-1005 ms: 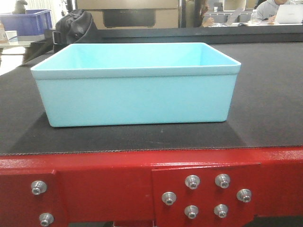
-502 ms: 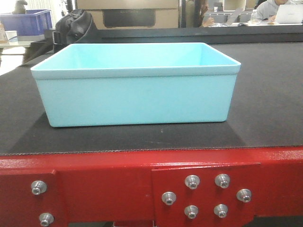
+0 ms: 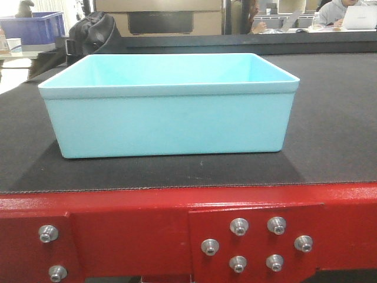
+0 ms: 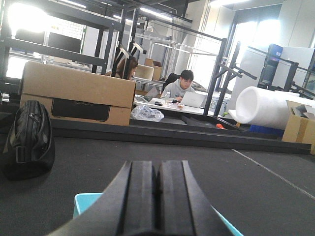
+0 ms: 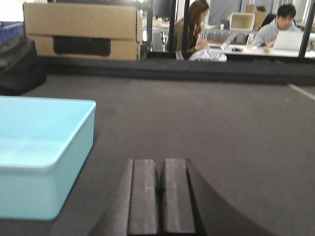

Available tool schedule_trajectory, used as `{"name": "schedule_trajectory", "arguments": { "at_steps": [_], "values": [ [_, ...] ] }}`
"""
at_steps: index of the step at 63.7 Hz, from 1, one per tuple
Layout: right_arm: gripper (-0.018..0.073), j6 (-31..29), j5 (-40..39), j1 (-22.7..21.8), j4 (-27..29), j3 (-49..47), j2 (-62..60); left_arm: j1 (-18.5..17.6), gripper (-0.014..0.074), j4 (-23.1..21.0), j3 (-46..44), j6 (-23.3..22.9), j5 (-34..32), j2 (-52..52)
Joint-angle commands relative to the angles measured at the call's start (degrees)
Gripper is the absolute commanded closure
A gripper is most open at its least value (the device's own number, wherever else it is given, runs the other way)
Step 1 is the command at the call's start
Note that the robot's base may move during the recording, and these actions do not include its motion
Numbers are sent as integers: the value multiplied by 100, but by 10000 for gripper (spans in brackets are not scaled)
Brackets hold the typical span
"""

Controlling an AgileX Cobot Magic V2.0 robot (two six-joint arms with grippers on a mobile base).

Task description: Fetch blue bin and place on conveyor start

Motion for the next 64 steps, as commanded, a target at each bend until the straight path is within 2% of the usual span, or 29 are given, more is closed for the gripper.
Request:
{"name": "schedule_trajectory", "arguments": {
  "at_steps": [1,13,20,40,64],
  "values": [
    [724,-42,-165,-32,24,353,-320,9,707,-34,-6,5,-70,-21],
    [724,-102,-130,-32,-50,886,-1168,9,707,-34,-6,5,-70,-21],
    [724,-350,-241,-32,-50,932,-1168,9,707,-34,-6,5,-70,-21],
    [724,-350,-276,-22,32,932,-1168,9,707,-34,-6,5,-68,-18],
    [724,-294,-299,-22,444,932,-1168,9,707,-34,-6,5,-68,-18]
  ]
}}
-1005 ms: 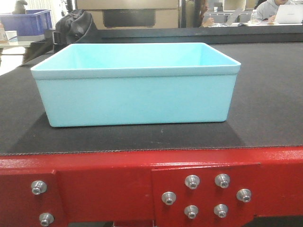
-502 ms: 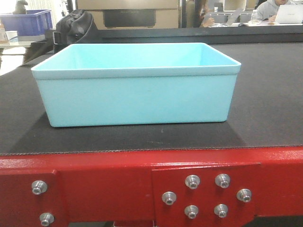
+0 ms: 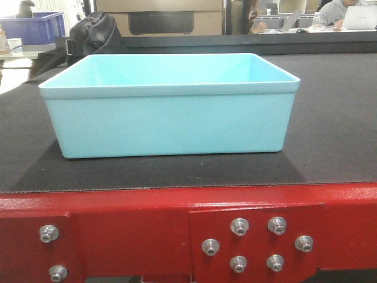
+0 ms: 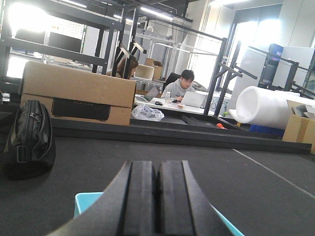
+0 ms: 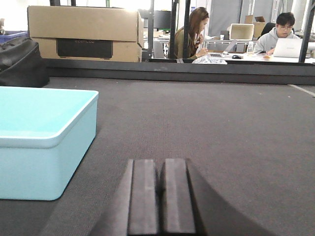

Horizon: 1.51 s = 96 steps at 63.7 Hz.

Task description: Fetch blue bin and place on conveyor start

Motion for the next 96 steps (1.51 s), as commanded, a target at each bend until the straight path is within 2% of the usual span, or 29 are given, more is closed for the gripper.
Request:
{"name": "schedule_trajectory", "arguments": {
  "at_steps": [1,47,51,56,64,70,75,85,88,91,96],
  "values": [
    [724,7,-150,-22,77,0,-22,9,707,-34,-10,5,-68,-18],
    [724,7,-150,-22,77,0,-22,9,707,-34,-10,5,-68,-18],
    [724,7,-150,-22,77,0,-22,20,707,173,33,19,-53,-18],
    [724,7,-150,-22,77,0,-22,191,707,342,239,19,-255,-75],
    [724,7,-150,-22,77,0,-22,858,707,441,966,211,-486,-467],
    [724,7,-150,-22,77,0,-22,1259,707,1043,1534,211,-449,-938],
    [724,7,-150,-22,77,0,-22,1512,707,1289,1994,211,-402,-1398],
    [724,7,-150,-22,77,0,-22,1941,707,1172,2866,231,-349,-2271],
    [724,7,-150,-22,77,0,-22,2008,707,827,3074,512,-361,-2271],
    [724,7,-150,-22,77,0,-22,2011,707,418,3253,994,-513,-2271],
    [724,7,-150,-22,77,0,-22,2011,707,311,3482,1118,-694,-2271]
  ]
}}
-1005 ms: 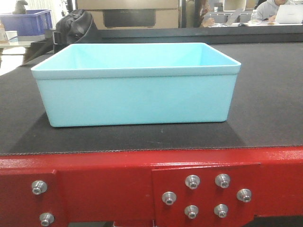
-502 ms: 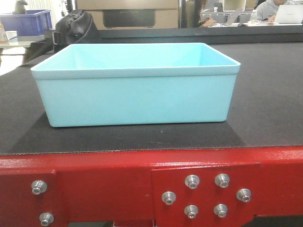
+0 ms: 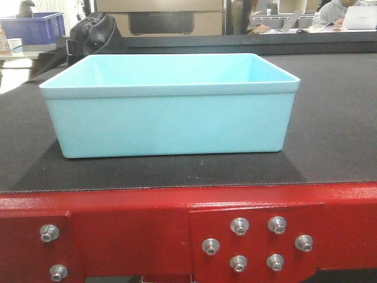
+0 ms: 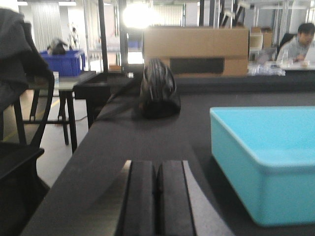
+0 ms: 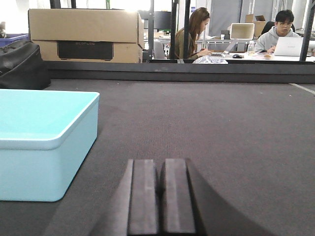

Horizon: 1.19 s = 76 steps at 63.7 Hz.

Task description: Fetch blue bin and place on conveyor start

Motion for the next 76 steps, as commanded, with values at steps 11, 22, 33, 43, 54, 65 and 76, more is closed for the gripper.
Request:
{"name": "schedule_trajectory", "arguments": {
  "at_steps": [11,22,33,43,54,65,76],
  "values": [
    [724,-6,-145,-22,15,0,-22,26,707,-252,189,280,-333,-35],
    [724,-6,-145,-22,15,0,-22,26,707,-312,189,280,-344,-35],
    [724,-6,-145,-22,15,0,-22,26,707,-312,189,280,-344,-35],
    [724,-6,-145,-22,15,0,-22,26,707,-312,189,280,-344,-35],
    [724,-6,-145,-22,15,0,-22,26,707,-312,189,280,-344,-35],
    [724,-6,-145,-22,15,0,-22,26,707,-312,189,280,-344,-35],
    [724,-6,-145,-22,15,0,-22,26,707,-312,189,280,-344,-35]
  ]
}}
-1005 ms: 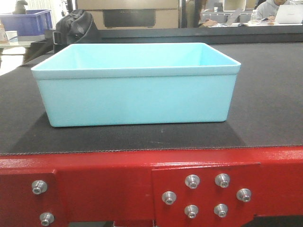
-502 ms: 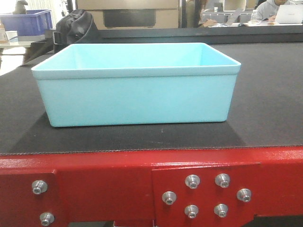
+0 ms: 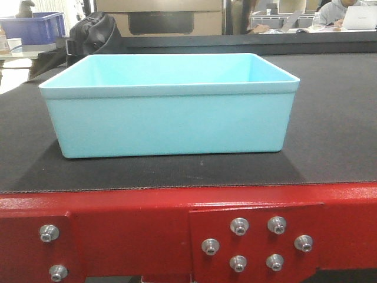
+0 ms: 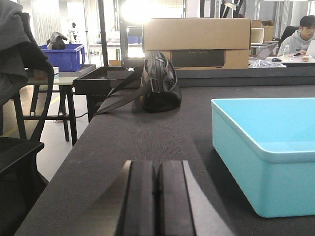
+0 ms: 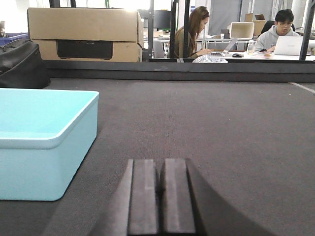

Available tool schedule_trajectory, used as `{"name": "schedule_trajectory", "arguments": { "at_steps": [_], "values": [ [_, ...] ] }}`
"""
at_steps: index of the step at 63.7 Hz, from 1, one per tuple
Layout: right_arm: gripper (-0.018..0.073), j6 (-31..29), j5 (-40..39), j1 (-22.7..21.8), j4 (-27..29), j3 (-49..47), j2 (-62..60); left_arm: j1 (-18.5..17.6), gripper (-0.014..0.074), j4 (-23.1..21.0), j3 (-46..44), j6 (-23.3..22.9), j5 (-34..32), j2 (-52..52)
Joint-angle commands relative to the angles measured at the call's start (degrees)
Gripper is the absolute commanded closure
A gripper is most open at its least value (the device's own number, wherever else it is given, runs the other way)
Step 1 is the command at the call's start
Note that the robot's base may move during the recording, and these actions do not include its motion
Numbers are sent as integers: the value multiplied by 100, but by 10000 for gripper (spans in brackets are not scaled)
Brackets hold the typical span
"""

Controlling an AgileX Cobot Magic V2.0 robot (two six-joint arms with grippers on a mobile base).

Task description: Fetch blue bin and place on conveyor start

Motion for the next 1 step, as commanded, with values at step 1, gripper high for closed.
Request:
{"name": "schedule_trajectory", "arguments": {
  "at_steps": [1],
  "values": [
    [724,-10,-145,-22,15,-3,-22,13,707,-37,-12,21,-117,-35]
  ]
}}
